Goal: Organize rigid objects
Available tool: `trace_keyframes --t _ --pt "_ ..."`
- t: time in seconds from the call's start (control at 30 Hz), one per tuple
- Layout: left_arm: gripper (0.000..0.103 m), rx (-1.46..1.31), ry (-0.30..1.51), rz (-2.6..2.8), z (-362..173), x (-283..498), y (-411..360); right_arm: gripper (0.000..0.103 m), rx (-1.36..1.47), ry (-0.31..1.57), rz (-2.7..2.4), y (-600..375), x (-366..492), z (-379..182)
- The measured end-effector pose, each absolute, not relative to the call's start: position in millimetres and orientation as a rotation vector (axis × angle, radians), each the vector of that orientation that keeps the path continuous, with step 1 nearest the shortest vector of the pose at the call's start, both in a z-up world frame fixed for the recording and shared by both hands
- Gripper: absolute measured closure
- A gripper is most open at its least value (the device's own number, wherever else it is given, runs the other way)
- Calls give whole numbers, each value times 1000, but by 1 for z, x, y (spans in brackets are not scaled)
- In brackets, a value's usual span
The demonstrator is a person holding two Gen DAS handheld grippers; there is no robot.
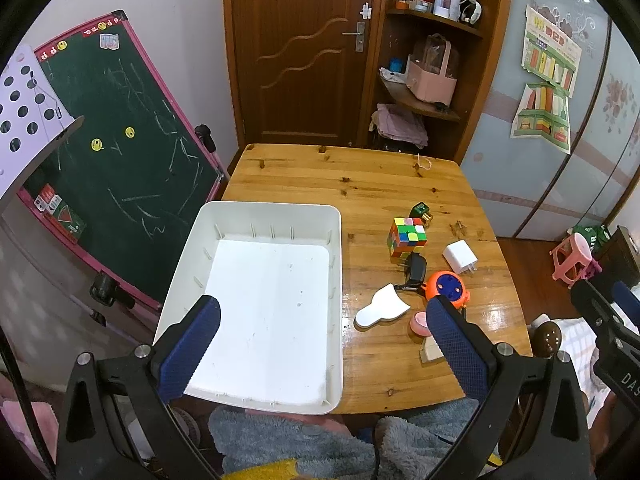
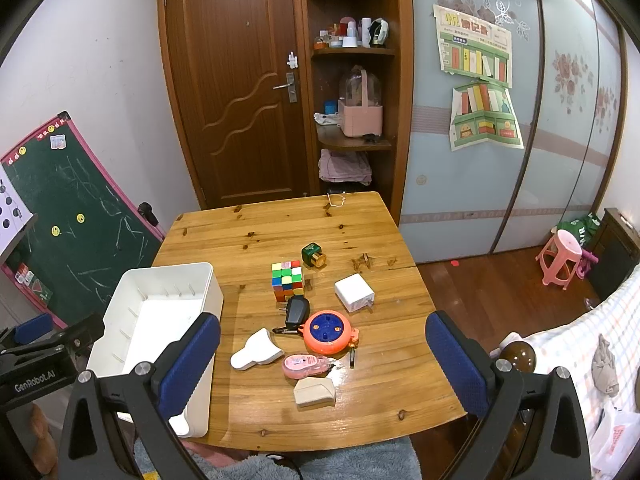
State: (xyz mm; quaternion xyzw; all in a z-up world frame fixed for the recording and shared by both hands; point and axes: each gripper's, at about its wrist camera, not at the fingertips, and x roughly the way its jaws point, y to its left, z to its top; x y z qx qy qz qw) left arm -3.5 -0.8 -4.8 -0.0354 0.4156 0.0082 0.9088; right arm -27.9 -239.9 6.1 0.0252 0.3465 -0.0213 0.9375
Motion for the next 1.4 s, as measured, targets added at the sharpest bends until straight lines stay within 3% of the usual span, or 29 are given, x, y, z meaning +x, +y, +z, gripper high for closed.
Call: trace_keyframes --t 1.4 --pt "0 -3 793 -58 11 13 6 0 62 734 -42 -234 -22 -3"
